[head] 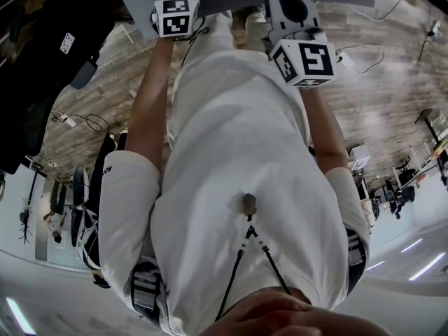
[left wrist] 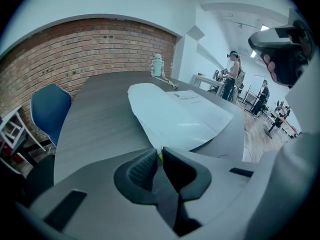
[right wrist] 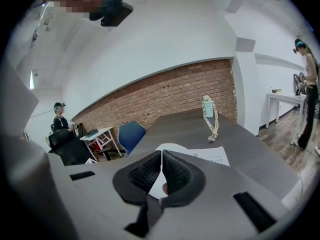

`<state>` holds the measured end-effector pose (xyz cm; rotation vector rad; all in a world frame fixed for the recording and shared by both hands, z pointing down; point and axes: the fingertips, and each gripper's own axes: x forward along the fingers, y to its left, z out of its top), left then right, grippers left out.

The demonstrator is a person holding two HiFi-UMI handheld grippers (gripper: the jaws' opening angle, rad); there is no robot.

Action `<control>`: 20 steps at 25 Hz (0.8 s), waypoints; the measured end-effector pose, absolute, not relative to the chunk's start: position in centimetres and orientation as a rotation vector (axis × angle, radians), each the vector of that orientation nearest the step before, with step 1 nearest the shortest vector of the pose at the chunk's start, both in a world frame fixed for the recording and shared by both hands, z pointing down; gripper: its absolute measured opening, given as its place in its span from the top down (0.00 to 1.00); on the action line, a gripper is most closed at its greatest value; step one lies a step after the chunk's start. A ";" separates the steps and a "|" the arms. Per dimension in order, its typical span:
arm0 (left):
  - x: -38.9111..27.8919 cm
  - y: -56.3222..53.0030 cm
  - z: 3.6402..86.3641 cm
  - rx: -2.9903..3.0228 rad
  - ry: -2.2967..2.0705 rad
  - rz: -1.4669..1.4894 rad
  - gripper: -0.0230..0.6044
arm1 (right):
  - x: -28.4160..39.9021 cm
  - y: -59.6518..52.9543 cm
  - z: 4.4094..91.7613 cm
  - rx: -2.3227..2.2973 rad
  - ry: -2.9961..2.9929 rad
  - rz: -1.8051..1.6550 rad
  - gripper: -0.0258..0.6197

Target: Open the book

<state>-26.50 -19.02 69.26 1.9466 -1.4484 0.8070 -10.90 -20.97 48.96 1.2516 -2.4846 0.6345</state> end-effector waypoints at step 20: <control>-26.6 -18.4 71.6 1.750 -1.469 0.727 0.87 | -9.5 -21.2 49.0 1.271 -2.461 0.623 0.90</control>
